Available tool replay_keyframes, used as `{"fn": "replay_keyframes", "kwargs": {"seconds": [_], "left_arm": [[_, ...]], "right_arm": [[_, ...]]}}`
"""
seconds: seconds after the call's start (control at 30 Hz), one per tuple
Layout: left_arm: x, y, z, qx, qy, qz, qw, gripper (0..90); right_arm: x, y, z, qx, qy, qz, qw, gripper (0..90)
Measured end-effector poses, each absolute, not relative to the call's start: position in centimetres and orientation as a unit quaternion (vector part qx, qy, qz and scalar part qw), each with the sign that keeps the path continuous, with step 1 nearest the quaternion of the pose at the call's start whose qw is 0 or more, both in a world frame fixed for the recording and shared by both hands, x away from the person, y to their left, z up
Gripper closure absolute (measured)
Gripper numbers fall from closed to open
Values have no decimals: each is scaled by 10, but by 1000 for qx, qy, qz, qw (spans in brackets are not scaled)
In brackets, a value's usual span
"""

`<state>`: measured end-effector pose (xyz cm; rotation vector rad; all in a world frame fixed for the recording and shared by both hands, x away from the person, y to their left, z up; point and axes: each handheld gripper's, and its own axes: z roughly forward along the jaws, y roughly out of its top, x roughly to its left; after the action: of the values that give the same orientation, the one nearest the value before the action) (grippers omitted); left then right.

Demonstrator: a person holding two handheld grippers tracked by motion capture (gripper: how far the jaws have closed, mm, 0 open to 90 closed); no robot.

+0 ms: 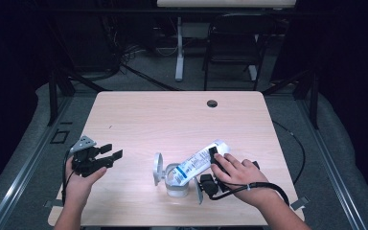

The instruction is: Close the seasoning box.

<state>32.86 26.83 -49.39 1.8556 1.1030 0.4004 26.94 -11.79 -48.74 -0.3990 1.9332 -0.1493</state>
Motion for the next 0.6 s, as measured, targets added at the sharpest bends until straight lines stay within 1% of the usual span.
{"fn": "replay_keyframes", "kwargs": {"seconds": [0.1,0.6], "left_arm": [[329,268,-494,752,447,162,456,442],[329,268,-494,752,447,161,456,441]], "right_arm": [[268,-116,-485,-171,811,-82,553,554],[269,-117,-486,-174,813,-74,550,555]]}}
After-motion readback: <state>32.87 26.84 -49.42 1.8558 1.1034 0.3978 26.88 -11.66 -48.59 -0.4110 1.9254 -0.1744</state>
